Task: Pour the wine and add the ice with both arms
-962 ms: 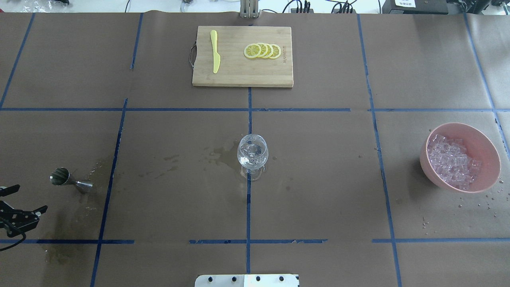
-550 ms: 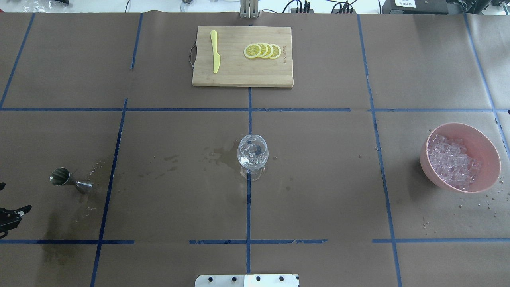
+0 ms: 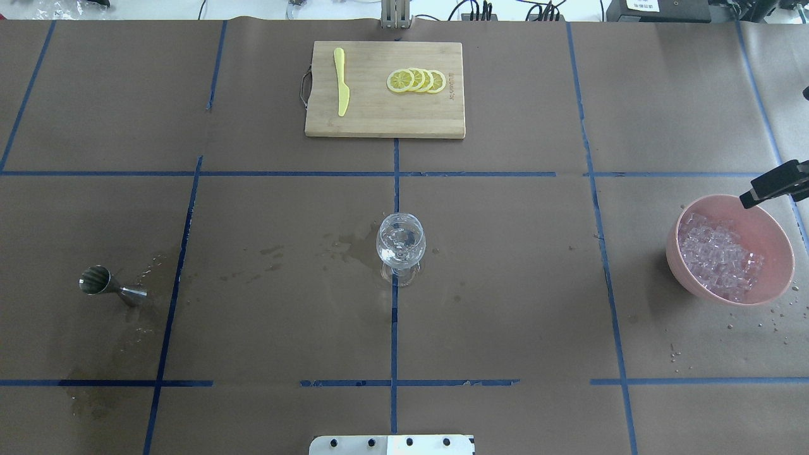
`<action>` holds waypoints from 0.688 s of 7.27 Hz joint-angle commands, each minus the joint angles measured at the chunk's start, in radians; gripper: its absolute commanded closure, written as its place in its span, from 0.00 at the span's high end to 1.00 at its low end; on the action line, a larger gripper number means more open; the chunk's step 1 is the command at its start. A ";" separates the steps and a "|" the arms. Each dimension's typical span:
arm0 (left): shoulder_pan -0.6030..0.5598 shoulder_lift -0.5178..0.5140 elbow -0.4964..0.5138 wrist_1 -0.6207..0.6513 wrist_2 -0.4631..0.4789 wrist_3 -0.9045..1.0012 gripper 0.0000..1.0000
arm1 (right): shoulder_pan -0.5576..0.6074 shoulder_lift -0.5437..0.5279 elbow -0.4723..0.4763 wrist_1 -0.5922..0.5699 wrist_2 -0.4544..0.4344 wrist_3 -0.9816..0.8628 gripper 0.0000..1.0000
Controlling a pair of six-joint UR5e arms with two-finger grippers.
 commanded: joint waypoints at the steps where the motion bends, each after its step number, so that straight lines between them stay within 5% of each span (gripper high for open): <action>1: -0.123 -0.065 -0.002 0.152 -0.125 0.003 1.00 | -0.133 -0.045 -0.023 0.144 -0.119 0.140 1.00; 4: -0.183 -0.100 -0.016 0.323 -0.217 0.004 1.00 | -0.190 -0.075 -0.127 0.288 -0.170 0.162 0.99; 5: -0.200 -0.093 -0.023 0.321 -0.217 0.004 1.00 | -0.216 -0.075 -0.144 0.310 -0.172 0.221 0.85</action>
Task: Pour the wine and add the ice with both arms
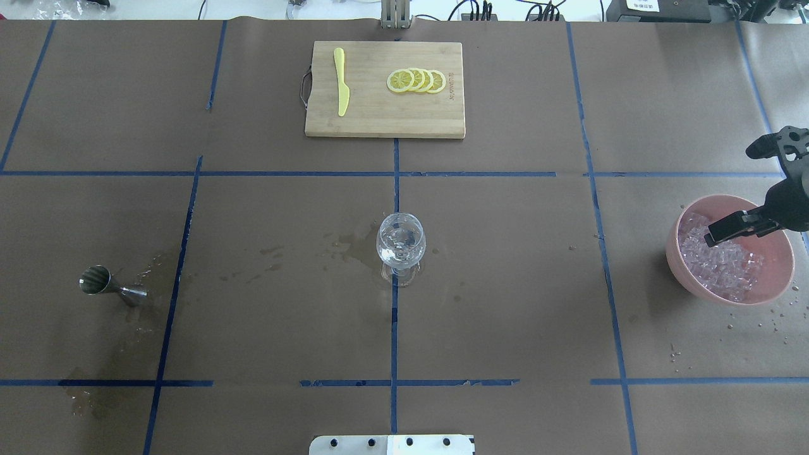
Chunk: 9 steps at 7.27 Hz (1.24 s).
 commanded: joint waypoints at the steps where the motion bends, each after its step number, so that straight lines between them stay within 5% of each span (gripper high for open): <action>1: -0.024 -0.002 -0.011 0.018 -0.011 0.001 1.00 | -0.042 -0.001 -0.036 0.048 -0.007 0.075 0.80; 2: -0.025 -0.007 -0.012 0.018 -0.011 -0.002 1.00 | -0.043 -0.002 -0.036 0.048 -0.006 0.074 0.74; 3: -0.025 -0.007 -0.013 0.018 -0.011 -0.011 1.00 | -0.043 -0.016 -0.034 0.048 -0.007 0.073 0.23; 4: -0.025 -0.004 -0.019 0.018 -0.009 -0.016 1.00 | -0.042 -0.027 -0.033 0.048 -0.007 0.065 0.00; 7: -0.025 -0.007 -0.025 0.019 -0.009 -0.017 1.00 | -0.036 -0.053 0.013 0.046 -0.003 0.073 0.00; 9: -0.027 0.005 -0.022 0.009 -0.001 -0.005 1.00 | 0.068 -0.042 0.100 0.008 0.060 0.074 0.00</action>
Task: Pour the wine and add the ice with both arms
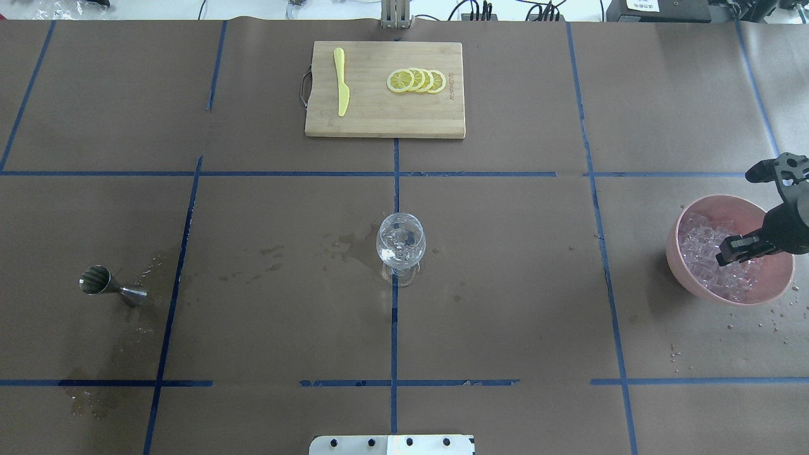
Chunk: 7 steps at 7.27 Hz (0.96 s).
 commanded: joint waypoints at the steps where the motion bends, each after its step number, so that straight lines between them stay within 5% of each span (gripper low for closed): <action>1: -0.001 0.009 0.012 -0.032 0.073 0.010 1.00 | 0.087 0.063 0.074 -0.077 0.094 0.007 0.00; 5: 0.020 -0.009 0.050 0.004 0.155 0.071 1.00 | -0.016 0.255 0.189 -0.088 0.002 0.483 0.00; 7: -0.010 -0.102 0.037 0.296 0.155 0.247 1.00 | -0.148 0.373 0.192 -0.094 -0.113 0.666 0.00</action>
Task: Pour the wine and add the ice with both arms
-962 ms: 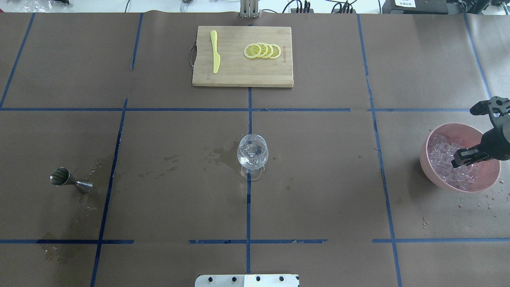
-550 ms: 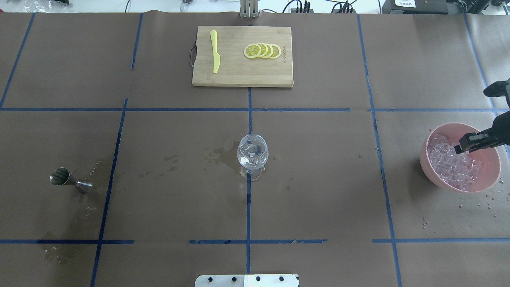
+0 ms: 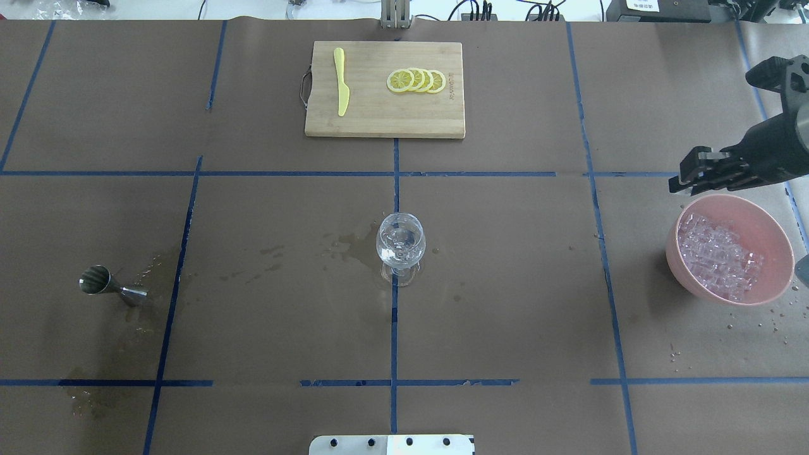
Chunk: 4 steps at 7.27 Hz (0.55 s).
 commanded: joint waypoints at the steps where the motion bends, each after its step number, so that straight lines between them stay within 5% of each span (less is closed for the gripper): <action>1: -0.064 -0.107 -0.005 0.302 -0.002 0.175 1.00 | -0.169 0.158 0.004 -0.031 -0.150 0.220 0.00; 3: -0.138 -0.201 -0.034 0.588 -0.010 0.307 1.00 | -0.305 0.351 -0.002 -0.208 -0.268 0.322 0.00; 4: -0.143 -0.194 -0.047 0.601 -0.010 0.312 1.00 | -0.370 0.437 -0.033 -0.235 -0.345 0.392 0.00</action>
